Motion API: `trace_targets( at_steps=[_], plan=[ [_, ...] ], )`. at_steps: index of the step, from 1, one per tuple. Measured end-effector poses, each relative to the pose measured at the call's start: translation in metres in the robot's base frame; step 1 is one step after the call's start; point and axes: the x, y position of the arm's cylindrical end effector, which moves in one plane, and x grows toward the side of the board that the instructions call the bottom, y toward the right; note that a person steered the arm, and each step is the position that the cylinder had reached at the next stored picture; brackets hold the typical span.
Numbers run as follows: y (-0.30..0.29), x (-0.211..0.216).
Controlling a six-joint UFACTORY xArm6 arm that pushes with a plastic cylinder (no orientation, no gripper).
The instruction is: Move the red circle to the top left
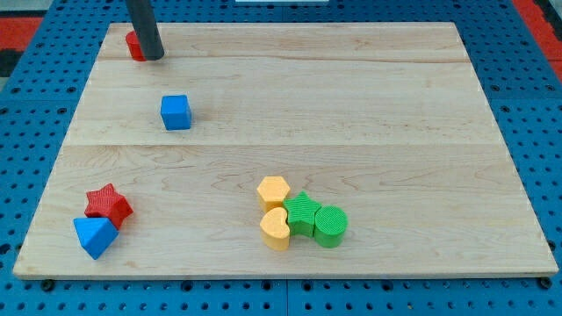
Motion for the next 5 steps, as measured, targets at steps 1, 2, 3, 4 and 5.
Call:
trace_targets(
  at_steps=[1,2,3,4,5],
  plan=[
    [-0.004,0.010],
    [-0.026,0.019],
    [-0.031,0.011],
    [-0.031,-0.002],
    [-0.031,-0.013]
  ],
)
